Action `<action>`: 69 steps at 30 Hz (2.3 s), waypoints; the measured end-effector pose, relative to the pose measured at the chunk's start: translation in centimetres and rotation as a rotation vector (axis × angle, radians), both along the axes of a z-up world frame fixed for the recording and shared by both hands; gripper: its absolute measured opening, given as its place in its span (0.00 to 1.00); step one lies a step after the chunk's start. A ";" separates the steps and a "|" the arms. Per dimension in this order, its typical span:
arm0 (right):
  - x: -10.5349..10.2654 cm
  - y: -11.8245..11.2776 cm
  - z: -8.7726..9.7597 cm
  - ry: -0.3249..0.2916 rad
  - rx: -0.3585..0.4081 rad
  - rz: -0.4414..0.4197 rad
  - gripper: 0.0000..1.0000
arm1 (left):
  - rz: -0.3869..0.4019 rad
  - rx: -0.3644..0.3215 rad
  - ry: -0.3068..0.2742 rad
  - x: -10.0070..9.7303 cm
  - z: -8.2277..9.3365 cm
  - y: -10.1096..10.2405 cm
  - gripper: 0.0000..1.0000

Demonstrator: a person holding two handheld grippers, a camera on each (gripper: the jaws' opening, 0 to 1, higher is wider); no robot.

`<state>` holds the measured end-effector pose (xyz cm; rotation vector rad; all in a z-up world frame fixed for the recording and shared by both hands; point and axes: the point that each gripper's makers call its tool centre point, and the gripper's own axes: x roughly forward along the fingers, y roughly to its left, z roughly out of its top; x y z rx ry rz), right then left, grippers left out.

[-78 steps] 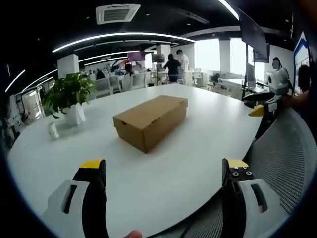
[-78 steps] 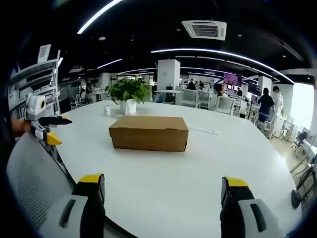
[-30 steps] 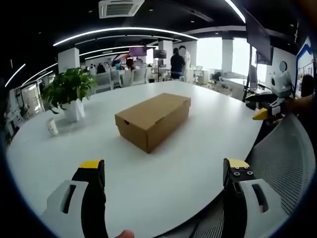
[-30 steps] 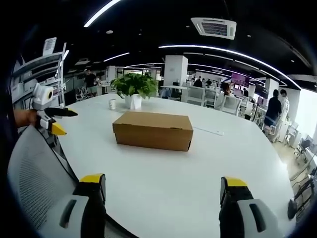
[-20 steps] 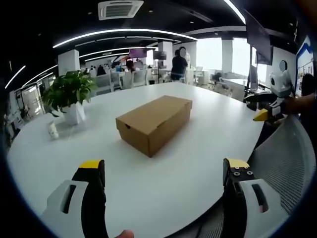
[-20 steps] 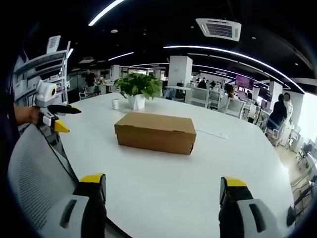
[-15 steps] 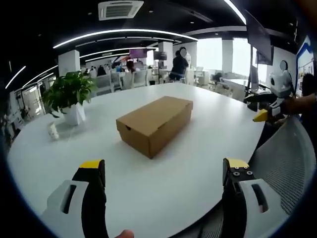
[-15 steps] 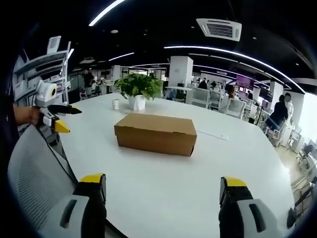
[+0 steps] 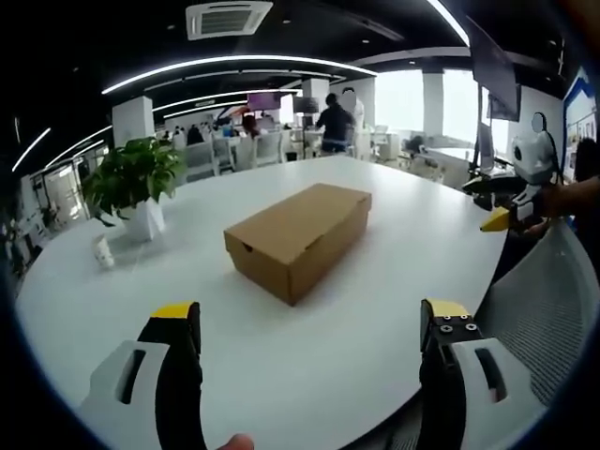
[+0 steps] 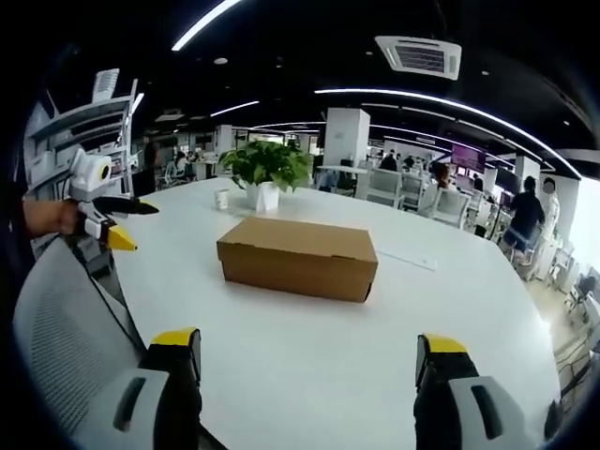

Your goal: Operate the shoe box by opening the lid, removing the specified soft item, and placing it in the target area until the item is outside and the box remains undamaged.

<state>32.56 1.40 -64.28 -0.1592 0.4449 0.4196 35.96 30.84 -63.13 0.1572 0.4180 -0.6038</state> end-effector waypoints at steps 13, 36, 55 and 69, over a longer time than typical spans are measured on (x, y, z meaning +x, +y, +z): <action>0.9 -0.3 -0.1 -0.002 -0.015 -0.001 0.95 | 0.000 0.000 0.003 0.9 -0.2 -0.7 0.97; 2.5 0.6 -0.7 0.000 -0.026 0.027 0.95 | 0.004 -0.003 0.000 2.6 -0.4 -1.5 0.96; 4.4 0.4 -1.0 0.000 -0.051 0.050 0.95 | 0.000 0.015 0.002 4.0 -0.9 -1.9 0.95; 5.3 0.4 -1.3 0.000 -0.061 0.063 0.94 | 0.004 0.023 0.016 4.5 -1.6 -2.0 0.93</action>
